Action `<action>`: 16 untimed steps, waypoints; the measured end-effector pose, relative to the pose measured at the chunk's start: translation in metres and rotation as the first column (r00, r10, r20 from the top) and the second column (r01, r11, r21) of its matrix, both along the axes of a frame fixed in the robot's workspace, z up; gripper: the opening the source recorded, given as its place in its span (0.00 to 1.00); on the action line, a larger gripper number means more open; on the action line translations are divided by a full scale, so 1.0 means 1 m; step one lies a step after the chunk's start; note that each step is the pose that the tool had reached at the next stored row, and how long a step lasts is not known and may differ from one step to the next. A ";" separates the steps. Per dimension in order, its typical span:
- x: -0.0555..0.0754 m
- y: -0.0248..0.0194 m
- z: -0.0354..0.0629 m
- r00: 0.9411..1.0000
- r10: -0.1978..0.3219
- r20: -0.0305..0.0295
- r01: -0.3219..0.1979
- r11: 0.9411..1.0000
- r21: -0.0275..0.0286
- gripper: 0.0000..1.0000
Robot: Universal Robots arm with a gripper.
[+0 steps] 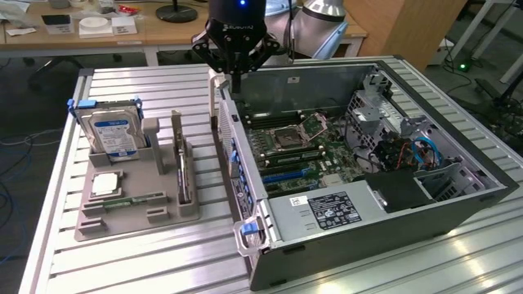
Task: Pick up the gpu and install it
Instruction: 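Reach for the gpu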
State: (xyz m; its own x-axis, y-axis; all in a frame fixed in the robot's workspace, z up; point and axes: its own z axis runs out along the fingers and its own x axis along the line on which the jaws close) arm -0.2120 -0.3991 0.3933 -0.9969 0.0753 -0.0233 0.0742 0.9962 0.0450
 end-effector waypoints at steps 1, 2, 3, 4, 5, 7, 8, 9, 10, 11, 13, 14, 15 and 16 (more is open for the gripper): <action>-0.002 0.0000 0.0000 1.000 0.000 0.000 0.000 1.000 0.000 0.11; -0.003 0.0000 -0.0001 1.000 0.000 0.000 0.000 1.000 0.000 0.11; -0.005 0.0000 -0.0001 1.000 0.000 0.000 0.000 1.000 0.000 0.11; -0.007 0.0000 0.0000 1.000 0.000 0.000 0.000 1.000 0.000 0.11; -0.008 0.0000 0.0000 1.000 0.000 0.000 0.000 1.000 0.000 0.11; -0.012 0.0000 0.0000 1.000 0.000 0.000 0.000 1.000 0.000 0.11; -0.014 0.0000 0.0000 1.000 0.000 0.000 0.000 1.000 0.000 0.11; -0.015 0.0000 -0.0001 1.000 0.000 0.000 0.000 1.000 0.000 0.11; -0.016 0.0000 -0.0001 1.000 0.000 0.000 0.000 1.000 0.000 0.11; -0.018 0.0000 0.0000 1.000 0.000 0.000 0.000 1.000 0.000 0.11; -0.020 0.0000 0.0000 1.000 0.000 0.000 0.000 1.000 0.000 0.11; -0.022 0.0000 0.0000 1.000 0.000 0.000 0.000 1.000 0.000 0.11; -0.023 0.0000 0.0000 1.000 0.000 0.000 0.000 1.000 0.000 0.11; -0.025 0.0000 0.0000 1.000 0.000 0.000 0.000 1.000 0.000 0.11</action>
State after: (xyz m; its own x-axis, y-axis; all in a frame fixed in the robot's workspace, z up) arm -0.2369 -0.3992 0.3933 -0.9969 0.0753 -0.0233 0.0742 0.9962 0.0450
